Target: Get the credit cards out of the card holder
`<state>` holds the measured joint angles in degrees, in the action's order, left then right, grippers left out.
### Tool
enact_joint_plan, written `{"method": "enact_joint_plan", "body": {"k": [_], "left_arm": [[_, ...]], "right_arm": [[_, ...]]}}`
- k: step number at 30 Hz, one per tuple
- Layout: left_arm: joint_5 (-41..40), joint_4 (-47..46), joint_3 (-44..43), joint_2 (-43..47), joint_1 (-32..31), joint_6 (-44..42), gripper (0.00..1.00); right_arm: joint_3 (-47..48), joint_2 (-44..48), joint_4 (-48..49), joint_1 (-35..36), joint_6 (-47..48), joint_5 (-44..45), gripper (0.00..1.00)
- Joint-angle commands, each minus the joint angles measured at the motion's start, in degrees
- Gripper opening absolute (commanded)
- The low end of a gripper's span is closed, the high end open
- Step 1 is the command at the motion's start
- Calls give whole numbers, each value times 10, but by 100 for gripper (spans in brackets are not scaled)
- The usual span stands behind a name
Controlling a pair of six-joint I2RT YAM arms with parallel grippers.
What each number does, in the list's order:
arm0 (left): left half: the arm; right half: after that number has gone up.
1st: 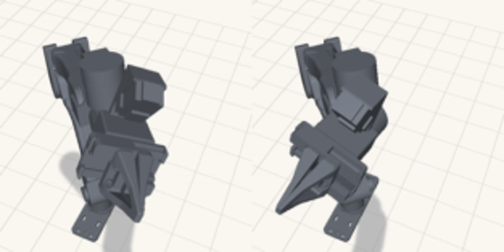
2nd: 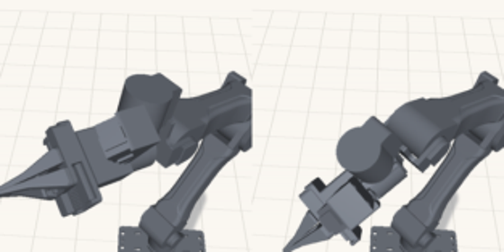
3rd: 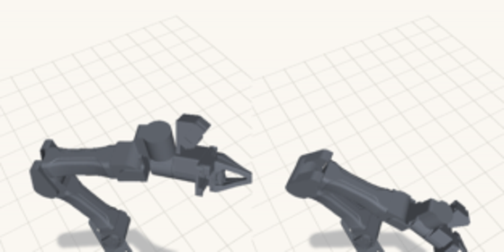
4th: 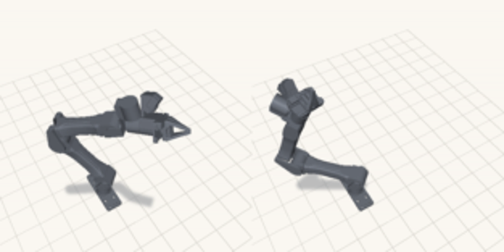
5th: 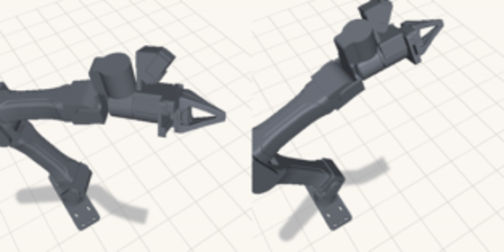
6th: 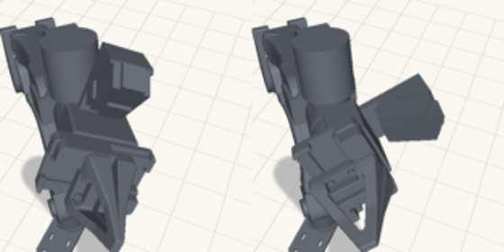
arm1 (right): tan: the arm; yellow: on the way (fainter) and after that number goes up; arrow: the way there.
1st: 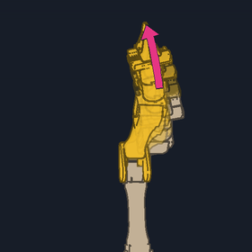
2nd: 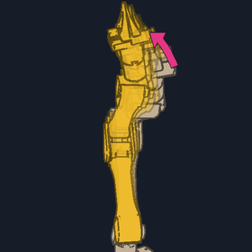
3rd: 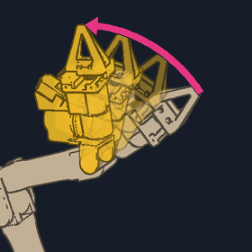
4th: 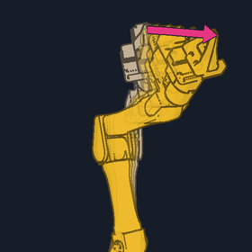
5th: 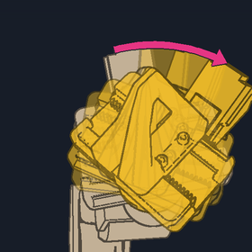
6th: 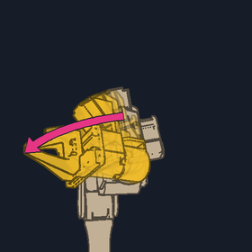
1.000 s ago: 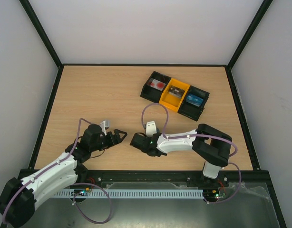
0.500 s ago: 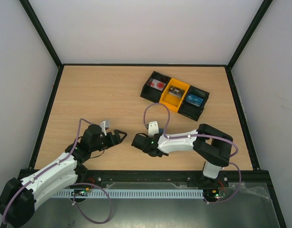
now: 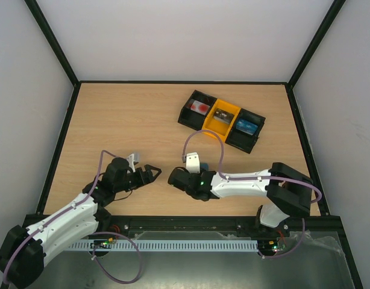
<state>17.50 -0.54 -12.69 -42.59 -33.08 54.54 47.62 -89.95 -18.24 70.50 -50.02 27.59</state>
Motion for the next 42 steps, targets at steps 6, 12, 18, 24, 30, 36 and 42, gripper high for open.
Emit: {"method": "enact_joint_plan", "body": {"k": [6,12,18,24,30,36,42], "left_arm": [[12,3,2,12,4,4,89],[12,-2,5,10,4,4,88],[12,6,3,13,3,0,89],[8,12,3,20,3,-1,89],[8,8,2,17,3,0,89],[7,9,0,18,4,-1,89],[3,11,1,17,3,-5,87]], "right_arm": [[-4,10,-63,-26,-18,39,21],[-22,17,-72,-38,-23,28,26],[-29,-9,-58,-42,-24,17,29],[-40,-42,-42,-48,-24,18,31],[-47,-69,-35,-51,-26,25,22],[-48,-59,-32,-52,-23,19,2],[-62,-21,13,-51,-5,-18,2]]}}
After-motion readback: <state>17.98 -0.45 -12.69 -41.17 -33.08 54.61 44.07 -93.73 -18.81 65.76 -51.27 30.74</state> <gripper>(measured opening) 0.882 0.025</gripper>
